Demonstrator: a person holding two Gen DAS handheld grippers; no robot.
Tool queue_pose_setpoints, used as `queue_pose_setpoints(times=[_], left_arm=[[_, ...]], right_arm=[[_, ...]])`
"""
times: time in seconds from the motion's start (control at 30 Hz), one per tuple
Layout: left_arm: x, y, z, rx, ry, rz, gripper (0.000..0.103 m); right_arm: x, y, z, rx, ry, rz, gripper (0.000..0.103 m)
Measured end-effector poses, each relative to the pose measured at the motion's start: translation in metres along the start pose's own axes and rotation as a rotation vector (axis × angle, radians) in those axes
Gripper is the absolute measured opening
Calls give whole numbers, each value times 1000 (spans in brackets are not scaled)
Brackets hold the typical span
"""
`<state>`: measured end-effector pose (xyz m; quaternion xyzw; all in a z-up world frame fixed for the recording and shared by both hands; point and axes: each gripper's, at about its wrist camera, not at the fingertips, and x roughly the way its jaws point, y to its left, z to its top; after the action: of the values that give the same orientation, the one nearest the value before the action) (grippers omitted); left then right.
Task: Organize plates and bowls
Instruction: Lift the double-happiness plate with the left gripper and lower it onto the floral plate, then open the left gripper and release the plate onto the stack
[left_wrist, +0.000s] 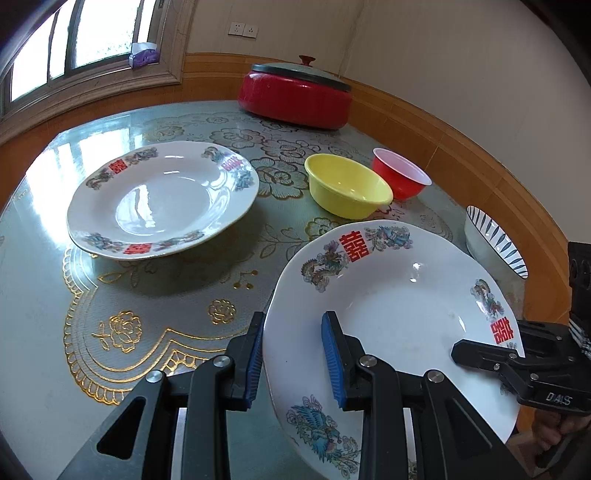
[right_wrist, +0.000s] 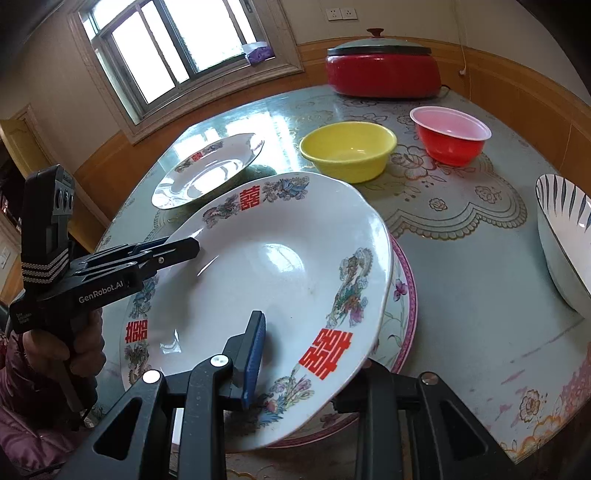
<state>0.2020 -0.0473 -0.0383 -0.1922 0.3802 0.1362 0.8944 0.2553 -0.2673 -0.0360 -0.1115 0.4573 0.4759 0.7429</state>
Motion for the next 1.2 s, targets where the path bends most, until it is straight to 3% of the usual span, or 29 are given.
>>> queue_pose_setpoints(times=[0.27,0.57,0.73,1.1,1.2], left_arm=[[10,-8,-5,-2,3,48,31],[9,-11,-5,-11,6,93,32],[7,-15,-7,11,10,113,32],[5,-18,-11,48,8,112,35],[4,-20,-12,62,4,112,37]], right_arm=[[10,-19,2,12,40,41,29],[8,-23,5,-17,62,5,31],[2,-17,5,-45,55,-86,32],[-12,-10,2,-36,39,-173,32],[-16,-6,0,-46,41,-244,33]])
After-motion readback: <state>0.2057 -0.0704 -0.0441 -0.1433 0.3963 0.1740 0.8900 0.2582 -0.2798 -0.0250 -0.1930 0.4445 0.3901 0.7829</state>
